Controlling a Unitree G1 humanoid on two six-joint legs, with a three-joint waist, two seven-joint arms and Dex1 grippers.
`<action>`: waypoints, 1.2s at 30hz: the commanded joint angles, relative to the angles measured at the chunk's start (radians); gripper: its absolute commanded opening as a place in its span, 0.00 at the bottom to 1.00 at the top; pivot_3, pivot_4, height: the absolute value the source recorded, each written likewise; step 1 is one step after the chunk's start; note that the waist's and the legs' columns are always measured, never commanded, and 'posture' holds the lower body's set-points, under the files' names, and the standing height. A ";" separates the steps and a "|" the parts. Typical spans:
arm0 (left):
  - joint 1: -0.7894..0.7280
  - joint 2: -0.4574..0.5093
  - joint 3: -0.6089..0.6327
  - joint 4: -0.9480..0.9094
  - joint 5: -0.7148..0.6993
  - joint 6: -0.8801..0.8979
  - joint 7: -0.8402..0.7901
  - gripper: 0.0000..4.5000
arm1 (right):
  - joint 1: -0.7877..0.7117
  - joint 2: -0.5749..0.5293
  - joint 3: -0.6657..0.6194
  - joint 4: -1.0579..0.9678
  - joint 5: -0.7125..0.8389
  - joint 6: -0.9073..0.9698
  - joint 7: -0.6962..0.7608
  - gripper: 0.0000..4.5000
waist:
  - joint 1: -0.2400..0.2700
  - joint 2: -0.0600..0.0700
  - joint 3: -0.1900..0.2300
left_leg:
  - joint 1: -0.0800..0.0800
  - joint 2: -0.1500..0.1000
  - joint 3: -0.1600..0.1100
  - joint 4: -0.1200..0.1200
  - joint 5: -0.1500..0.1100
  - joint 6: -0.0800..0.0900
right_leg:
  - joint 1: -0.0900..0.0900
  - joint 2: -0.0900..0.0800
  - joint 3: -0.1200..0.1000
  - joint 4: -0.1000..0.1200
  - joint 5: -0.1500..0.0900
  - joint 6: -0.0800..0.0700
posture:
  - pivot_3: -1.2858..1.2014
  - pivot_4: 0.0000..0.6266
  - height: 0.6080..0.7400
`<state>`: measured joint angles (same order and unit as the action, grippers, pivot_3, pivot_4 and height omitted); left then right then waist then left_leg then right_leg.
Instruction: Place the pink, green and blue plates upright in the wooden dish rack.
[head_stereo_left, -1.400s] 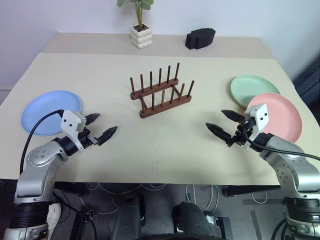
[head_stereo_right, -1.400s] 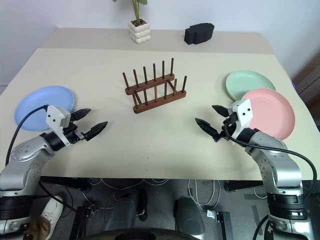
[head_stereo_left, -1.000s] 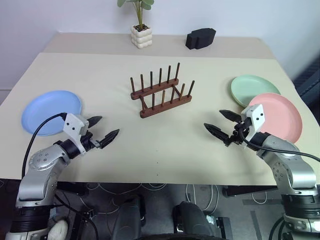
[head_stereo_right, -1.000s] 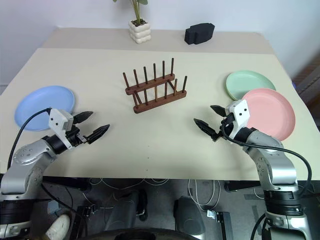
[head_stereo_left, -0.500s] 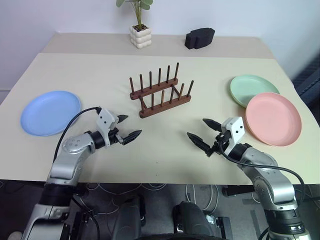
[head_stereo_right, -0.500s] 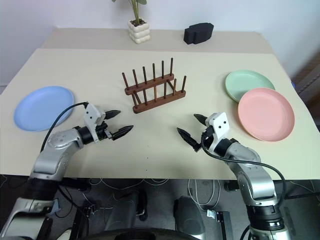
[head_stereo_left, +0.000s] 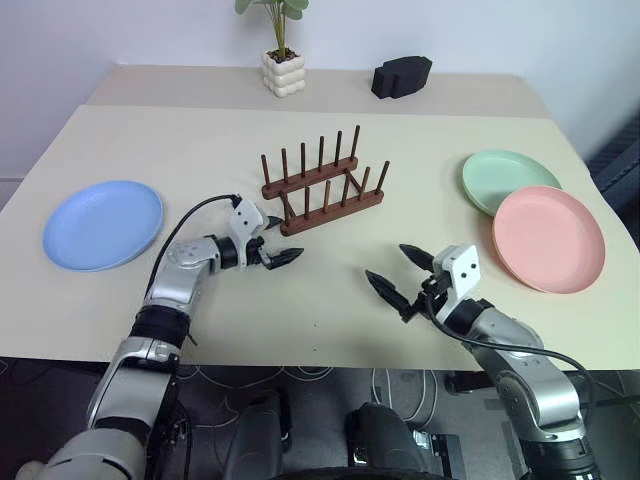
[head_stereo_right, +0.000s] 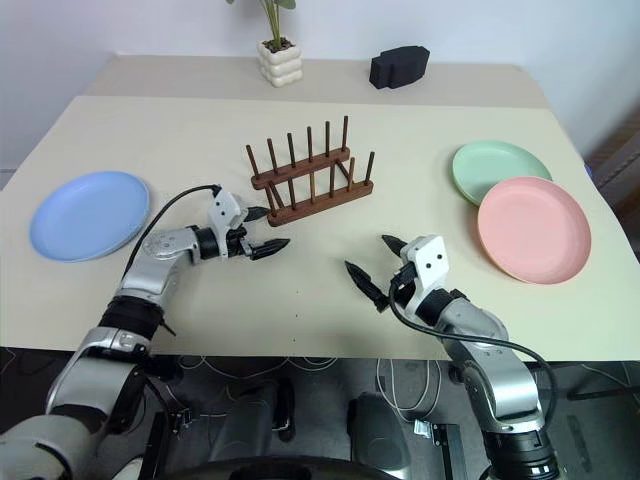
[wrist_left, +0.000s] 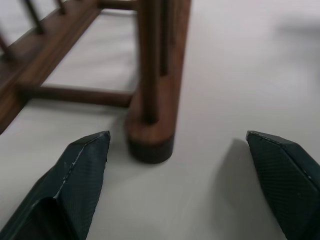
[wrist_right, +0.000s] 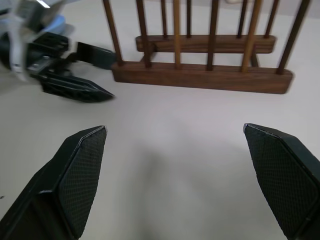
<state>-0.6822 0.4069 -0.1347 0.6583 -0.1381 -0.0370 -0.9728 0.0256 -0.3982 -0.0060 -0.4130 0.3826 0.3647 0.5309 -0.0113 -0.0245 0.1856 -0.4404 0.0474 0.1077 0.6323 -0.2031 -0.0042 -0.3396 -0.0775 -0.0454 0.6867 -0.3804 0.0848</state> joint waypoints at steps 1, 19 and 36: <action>-0.042 -0.012 -0.011 0.086 0.033 -0.048 -0.031 0.62 | 0.001 0.000 -0.006 -0.043 -0.003 -0.019 -0.002 1.00 | -0.001 0.000 0.000 | 0.000 0.000 0.000 0.000 0.000 0.000 | 0.000 0.000 0.000 0.000 0.000 0.000 | 0.52 0.24 0.94; -0.056 -0.023 -0.057 0.080 0.040 -0.185 -0.311 0.16 | 0.120 -0.127 -0.027 -0.081 -0.009 0.025 0.062 1.00 | 0.000 0.000 0.000 | 0.000 0.000 0.000 0.001 0.000 0.000 | 0.000 0.000 0.000 0.000 0.000 0.000 | 0.52 0.24 0.94; -0.116 -0.002 -0.002 0.217 0.062 -0.184 -0.284 0.91 | 0.117 -0.126 -0.038 -0.113 -0.023 0.046 0.005 1.00 | -0.006 0.000 0.000 | 0.000 0.000 0.000 0.001 0.000 0.001 | 0.000 0.000 0.000 0.000 0.000 0.000 | 0.52 0.24 0.94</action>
<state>-0.8165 0.3832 -0.1598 0.8970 -0.0701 -0.2299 -1.2660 0.1389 -0.5182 -0.0155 -0.4790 0.3563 0.4164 0.5364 -0.0174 -0.0247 0.1854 -0.4405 0.0479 0.1073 0.6330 -0.2032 -0.0037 -0.3396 -0.0775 -0.0455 0.6871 -0.3804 0.0848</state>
